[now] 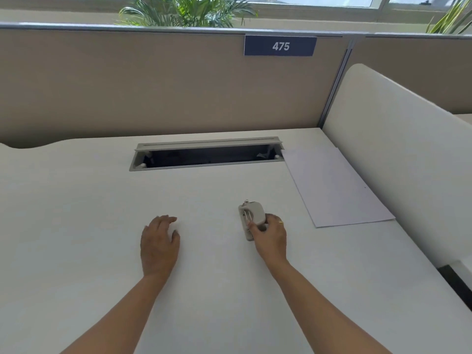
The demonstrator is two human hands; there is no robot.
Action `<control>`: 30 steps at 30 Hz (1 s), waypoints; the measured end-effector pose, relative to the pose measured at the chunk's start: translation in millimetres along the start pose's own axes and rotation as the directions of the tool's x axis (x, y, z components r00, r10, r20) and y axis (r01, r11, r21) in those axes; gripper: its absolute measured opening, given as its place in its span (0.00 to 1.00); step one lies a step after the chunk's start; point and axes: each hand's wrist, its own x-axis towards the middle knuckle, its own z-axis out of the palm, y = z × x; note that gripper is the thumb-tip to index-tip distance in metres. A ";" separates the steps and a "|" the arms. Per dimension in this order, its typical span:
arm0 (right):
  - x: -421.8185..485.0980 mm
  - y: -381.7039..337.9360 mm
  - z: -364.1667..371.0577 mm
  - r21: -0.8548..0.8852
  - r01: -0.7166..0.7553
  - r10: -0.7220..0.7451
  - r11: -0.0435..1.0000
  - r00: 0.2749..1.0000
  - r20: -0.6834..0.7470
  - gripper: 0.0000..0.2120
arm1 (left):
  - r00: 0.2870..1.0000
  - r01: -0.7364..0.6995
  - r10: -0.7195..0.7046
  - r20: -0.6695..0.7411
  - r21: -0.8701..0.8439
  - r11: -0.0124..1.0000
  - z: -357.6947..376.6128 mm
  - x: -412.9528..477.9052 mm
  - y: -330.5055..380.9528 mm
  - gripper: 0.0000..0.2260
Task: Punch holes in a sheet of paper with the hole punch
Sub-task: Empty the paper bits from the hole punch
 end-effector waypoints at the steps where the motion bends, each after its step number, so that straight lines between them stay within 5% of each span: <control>1: -0.2 -2.0 1.6 0.036 -0.005 0.005 0.999 1.000 -0.004 0.12 | 0.999 0.017 -0.019 0.029 0.048 0.999 0.2 2.5 -4.8 0.15; 4: -3.5 -4.5 4.9 0.094 0.065 -0.061 0.993 0.997 -0.039 0.06 | 0.995 0.048 -0.058 0.077 0.126 0.991 3.9 7.9 -10.8 0.18; 9: -10.7 5.0 7.3 -0.118 0.359 -0.371 0.926 0.923 -0.105 0.04 | 0.995 0.007 -0.029 0.092 0.236 0.972 10.6 8.0 -12.7 0.18; 13: -7.9 6.8 8.1 -0.211 0.425 -0.447 0.881 0.892 -0.072 0.04 | 0.995 0.006 -0.030 0.098 0.239 0.971 11.5 7.7 -13.4 0.18; 24: -5.3 1.9 7.9 -0.235 0.376 -0.397 0.896 0.916 -0.052 0.06 | 0.994 0.000 -0.032 0.108 0.284 0.959 9.2 7.1 -9.9 0.18; 30: 5.5 4.5 -2.7 0.083 0.097 -0.071 0.992 0.960 -0.272 0.03 | 0.994 -0.011 -0.020 0.106 0.290 0.957 7.6 6.7 -8.1 0.18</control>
